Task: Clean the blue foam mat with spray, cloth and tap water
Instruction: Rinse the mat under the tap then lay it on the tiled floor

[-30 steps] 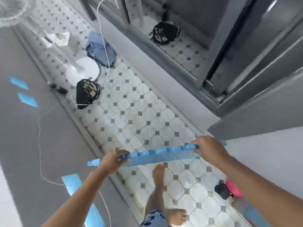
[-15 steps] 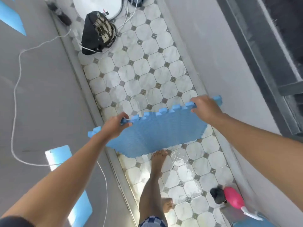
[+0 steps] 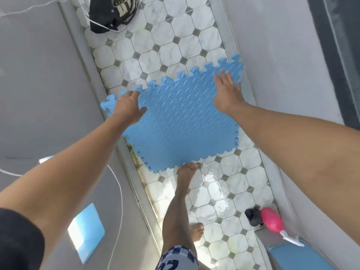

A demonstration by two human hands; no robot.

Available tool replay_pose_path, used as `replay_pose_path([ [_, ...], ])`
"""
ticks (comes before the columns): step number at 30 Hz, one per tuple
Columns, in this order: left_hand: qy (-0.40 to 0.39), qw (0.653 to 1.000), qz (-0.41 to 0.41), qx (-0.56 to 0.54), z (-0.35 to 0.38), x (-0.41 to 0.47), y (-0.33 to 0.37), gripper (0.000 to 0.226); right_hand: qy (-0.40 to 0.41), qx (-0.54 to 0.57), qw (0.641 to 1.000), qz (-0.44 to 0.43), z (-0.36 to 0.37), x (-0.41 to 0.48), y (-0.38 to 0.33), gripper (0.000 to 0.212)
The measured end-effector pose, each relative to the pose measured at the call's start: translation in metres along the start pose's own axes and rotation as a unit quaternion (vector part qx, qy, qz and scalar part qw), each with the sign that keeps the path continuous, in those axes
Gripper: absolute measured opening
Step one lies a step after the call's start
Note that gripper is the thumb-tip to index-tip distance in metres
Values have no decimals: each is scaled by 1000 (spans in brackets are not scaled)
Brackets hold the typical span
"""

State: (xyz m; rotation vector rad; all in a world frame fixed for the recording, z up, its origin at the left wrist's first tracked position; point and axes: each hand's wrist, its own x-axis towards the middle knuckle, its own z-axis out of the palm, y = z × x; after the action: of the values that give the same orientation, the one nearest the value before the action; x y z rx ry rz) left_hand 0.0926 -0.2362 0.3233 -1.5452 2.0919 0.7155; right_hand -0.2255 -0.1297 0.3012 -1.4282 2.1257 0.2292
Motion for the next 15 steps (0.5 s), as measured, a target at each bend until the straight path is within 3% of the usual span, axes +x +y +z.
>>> replay_pose_path([
  [3,-3,999,23,-24,7,-21,19,66,-17,107,994,18,28,-36,7,64],
  [8,-48,995,83,-35,60,-86,83,59,-27,302,948,97,95,-157,43,38],
  [15,-124,971,203,-25,189,-205,197,55,-10,456,823,339,212,-374,135,23],
])
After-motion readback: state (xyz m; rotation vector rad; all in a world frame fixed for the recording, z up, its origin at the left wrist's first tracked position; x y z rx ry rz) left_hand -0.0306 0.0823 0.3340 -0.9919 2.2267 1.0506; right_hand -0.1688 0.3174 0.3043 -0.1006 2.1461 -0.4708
